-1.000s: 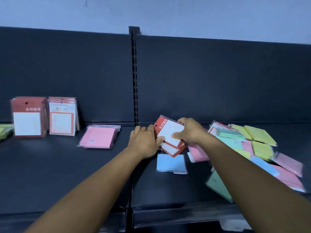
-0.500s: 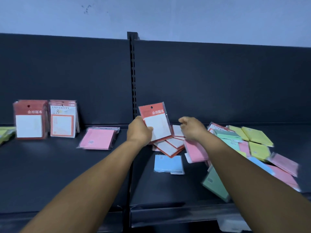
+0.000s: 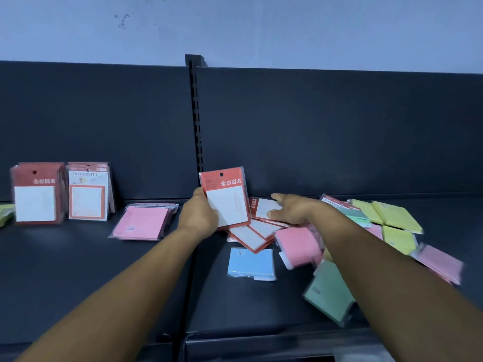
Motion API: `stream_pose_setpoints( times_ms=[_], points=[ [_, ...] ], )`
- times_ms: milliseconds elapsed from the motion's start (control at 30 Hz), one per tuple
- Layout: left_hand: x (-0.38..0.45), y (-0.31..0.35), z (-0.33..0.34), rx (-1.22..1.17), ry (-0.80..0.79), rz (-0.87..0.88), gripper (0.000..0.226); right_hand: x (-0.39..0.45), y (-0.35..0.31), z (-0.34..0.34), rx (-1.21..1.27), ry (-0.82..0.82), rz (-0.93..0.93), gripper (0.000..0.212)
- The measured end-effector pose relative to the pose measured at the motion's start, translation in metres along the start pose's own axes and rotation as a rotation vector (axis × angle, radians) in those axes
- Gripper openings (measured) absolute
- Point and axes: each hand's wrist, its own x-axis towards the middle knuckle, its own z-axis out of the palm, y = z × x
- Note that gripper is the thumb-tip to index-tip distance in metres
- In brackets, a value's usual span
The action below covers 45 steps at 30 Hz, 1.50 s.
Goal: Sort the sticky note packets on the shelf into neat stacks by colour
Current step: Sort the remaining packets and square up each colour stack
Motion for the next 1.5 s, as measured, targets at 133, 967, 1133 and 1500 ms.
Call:
stream_pose_setpoints(
  times_ms=[133,967,1133,1500],
  points=[
    [-0.001,-0.001,0.003,-0.019,-0.006,-0.008,0.04,0.006,0.007,-0.003,0.072,0.002,0.017,0.08],
    [-0.011,-0.071,-0.1,-0.183,0.196,-0.016,0.024,-0.011,-0.105,0.022,0.828,0.454,-0.135,0.014],
    [-0.012,-0.119,-0.142,-0.199,0.2,-0.063,0.021,-0.015,-0.164,0.045,0.838,0.447,-0.167,0.018],
    [0.008,-0.233,-0.235,-0.113,0.211,-0.15,0.021,-0.009,-0.296,0.105,0.885,0.398,-0.172,0.012]
  ],
)
